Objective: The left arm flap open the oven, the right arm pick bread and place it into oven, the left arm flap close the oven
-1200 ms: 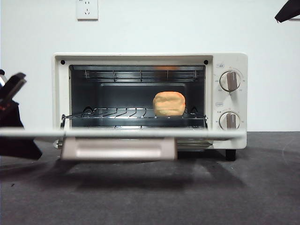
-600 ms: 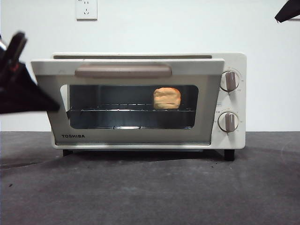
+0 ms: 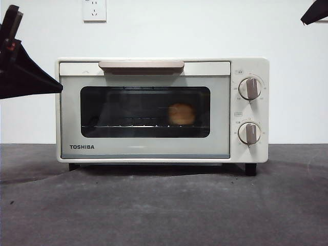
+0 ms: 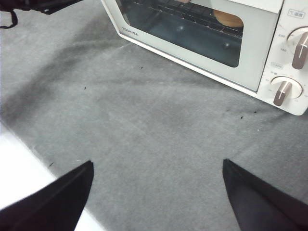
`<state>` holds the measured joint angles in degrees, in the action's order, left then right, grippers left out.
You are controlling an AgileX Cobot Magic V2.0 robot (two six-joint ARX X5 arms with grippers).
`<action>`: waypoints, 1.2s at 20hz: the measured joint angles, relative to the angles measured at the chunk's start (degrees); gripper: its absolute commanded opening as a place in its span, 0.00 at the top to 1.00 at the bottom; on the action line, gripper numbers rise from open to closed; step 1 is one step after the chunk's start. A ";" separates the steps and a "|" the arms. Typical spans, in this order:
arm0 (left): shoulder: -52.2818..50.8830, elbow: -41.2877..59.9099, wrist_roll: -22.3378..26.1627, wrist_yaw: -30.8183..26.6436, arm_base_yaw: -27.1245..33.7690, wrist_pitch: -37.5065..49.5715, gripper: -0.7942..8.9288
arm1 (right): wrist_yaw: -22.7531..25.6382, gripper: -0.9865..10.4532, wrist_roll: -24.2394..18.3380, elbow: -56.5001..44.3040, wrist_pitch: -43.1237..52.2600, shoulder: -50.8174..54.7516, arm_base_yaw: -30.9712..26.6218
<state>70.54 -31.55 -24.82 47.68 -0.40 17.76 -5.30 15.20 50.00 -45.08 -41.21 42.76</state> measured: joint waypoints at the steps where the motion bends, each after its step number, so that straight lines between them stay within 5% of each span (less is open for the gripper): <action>1: -0.72 0.00 -0.04 0.00 -0.02 -0.52 0.90 | 0.61 0.54 0.00 0.00 0.00 0.00 0.00; 8: -8.96 -0.87 1.53 -4.59 -2.43 -9.77 0.90 | 2.71 0.54 0.00 0.00 0.17 -0.02 0.00; 24: -25.51 -20.72 22.93 -31.15 -11.23 -53.40 0.90 | 7.06 0.54 -0.02 0.00 2.95 -0.02 0.00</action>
<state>45.04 -52.27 -1.89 16.53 -11.64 -35.64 1.76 15.18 50.00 -42.13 -41.23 42.76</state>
